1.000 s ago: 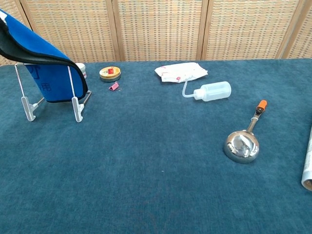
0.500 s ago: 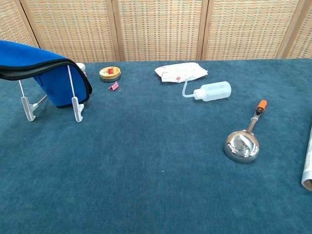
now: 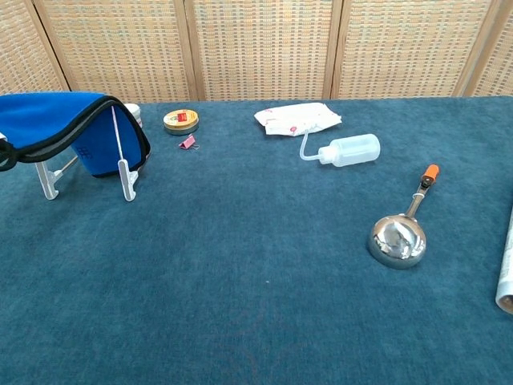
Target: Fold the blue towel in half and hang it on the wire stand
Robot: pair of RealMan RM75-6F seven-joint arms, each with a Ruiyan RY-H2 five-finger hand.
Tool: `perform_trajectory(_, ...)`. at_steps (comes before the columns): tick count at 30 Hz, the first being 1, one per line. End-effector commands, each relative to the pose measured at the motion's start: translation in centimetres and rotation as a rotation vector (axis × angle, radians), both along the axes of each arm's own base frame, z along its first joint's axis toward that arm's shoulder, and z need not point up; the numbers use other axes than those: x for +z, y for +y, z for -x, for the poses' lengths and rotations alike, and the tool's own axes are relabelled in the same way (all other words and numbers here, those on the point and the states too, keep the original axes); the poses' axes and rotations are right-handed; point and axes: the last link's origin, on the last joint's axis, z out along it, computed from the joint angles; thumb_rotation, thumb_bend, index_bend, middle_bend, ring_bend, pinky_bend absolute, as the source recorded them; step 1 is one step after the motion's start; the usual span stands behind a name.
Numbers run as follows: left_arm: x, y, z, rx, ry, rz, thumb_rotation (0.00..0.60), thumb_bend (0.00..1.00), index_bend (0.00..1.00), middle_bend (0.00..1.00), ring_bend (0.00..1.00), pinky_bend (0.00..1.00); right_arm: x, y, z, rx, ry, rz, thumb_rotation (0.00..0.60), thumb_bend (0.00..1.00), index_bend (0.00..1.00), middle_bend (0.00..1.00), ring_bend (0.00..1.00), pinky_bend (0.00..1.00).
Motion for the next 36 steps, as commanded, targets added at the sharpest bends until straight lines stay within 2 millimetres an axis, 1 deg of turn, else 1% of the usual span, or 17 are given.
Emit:
perform_trajectory(1, -0.8, -0.1, 0.4, 0.0, 0.036, 0.016, 0.6, 0.51, 0.61, 0.0, 0.0, 0.0, 0.0, 0.0, 0.0, -0.001, 0.0, 0.0, 0.6, 0.0, 0.0, 0.0, 0.0, 0.0)
perform_trajectory(2, -0.9, -0.2, 0.5, 0.001, 0.044, 0.018, 0.6, 0.47, 0.48, 0.0, 0.0, 0.0, 0.0, 0.0, 0.0, -0.001, 0.0, 0.0, 0.6, 0.0, 0.0, 0.0, 0.0, 0.0)
perform_trajectory(3, -1.0, -0.2, 0.6, 0.002, 0.054, 0.022, 0.6, 0.45, 0.38, 0.0, 0.0, 0.0, 0.0, 0.0, 0.0, -0.001, -0.001, 0.0, 0.6, 0.0, 0.0, 0.0, 0.0, 0.0)
perform_trajectory(4, -1.2, -0.3, 0.7, 0.005, 0.065, 0.027, 0.6, 0.41, 0.23, 0.0, 0.0, 0.0, 0.0, 0.1, 0.0, -0.002, -0.001, -0.001, 0.6, 0.0, 0.0, 0.0, 0.0, 0.0)
perform_trajectory(5, -1.3, -0.3, 0.9, 0.009, 0.075, 0.032, 0.6, 0.38, 0.14, 0.0, 0.0, 0.0, 0.1, 0.1, 0.0, -0.002, -0.001, -0.001, 0.6, 0.0, 0.0, 0.0, 0.0, 0.0)
perform_trajectory(6, -1.3, -0.4, 0.9, 0.013, 0.082, 0.035, 0.6, 0.33, 0.04, 0.0, 0.0, 0.0, 0.1, 0.1, 0.0, -0.002, -0.001, -0.001, 0.6, 0.0, 0.0, 0.0, 0.0, 0.0)
perform_trajectory(7, -1.4, -0.4, 1.0, 0.015, 0.084, 0.036, 0.6, 0.27, 0.0, 0.0, 0.0, 0.0, 0.1, 0.1, 0.0, -0.002, -0.001, -0.001, 0.6, 0.0, 0.0, 0.0, 0.0, 0.0)
perform_trajectory(10, -1.6, -0.5, 0.7, 0.002, 0.063, 0.02, 0.6, 0.17, 0.0, 0.0, 0.0, 0.0, 0.1, 0.1, 0.0, 0.001, -0.003, 0.0, 0.6, 0.0, 0.0, 0.0, 0.0, 0.0)
perform_trajectory(12, -1.6, -0.6, 0.5, -0.025, 0.041, 0.0, 0.6, 0.15, 0.0, 0.0, 0.0, 0.0, 0.2, 0.2, 0.0, 0.002, -0.004, 0.001, 0.6, 0.0, 0.0, 0.0, 0.0, 0.0)
perform_trajectory(21, -1.1, -1.9, 1.2, -0.066, 0.0, -0.001, 0.6, 0.14, 0.0, 0.0, 0.0, 0.0, 0.3, 0.3, -0.1, 0.009, -0.009, -0.002, 0.6, 0.0, 0.0, 0.0, 0.0, 0.0)
perform_trajectory(24, -0.4, -2.3, 1.2, -0.071, -0.033, -0.023, 0.6, 0.14, 0.0, 0.0, 0.0, 0.0, 0.3, 0.4, -0.1, 0.011, -0.01, -0.004, 0.6, 0.0, 0.0, 0.0, 0.0, 0.0)
perform_trajectory(26, 0.3, -2.5, 1.1, -0.081, -0.052, -0.053, 0.6, 0.14, 0.0, 0.0, 0.0, 0.0, 0.3, 0.4, -0.1, 0.013, -0.011, -0.003, 0.6, 0.0, 0.0, 0.0, 0.0, 0.0)
perform_trajectory(28, 1.4, -3.2, 0.9, -0.103, -0.07, -0.094, 0.6, 0.14, 0.0, 0.0, 0.0, 0.0, 0.3, 0.5, -0.2, 0.016, -0.012, -0.002, 0.6, 0.0, 0.0, 0.0, 0.0, 0.0)
perform_trajectory(32, 3.4, -5.3, 0.6, -0.149, -0.053, -0.168, 0.6, 0.14, 0.0, 0.0, 0.0, 0.0, 0.4, 0.5, -0.2, 0.021, -0.015, 0.001, 0.6, 0.0, 0.0, 0.0, 0.0, 0.0)
perform_trajectory(36, 4.4, -8.4, 0.3, -0.151, -0.024, -0.221, 0.6, 0.14, 0.0, 0.0, 0.0, 0.0, 0.4, 0.6, -0.3, 0.03, -0.016, 0.003, 0.6, 0.0, 0.0, 0.0, 0.0, 0.0)
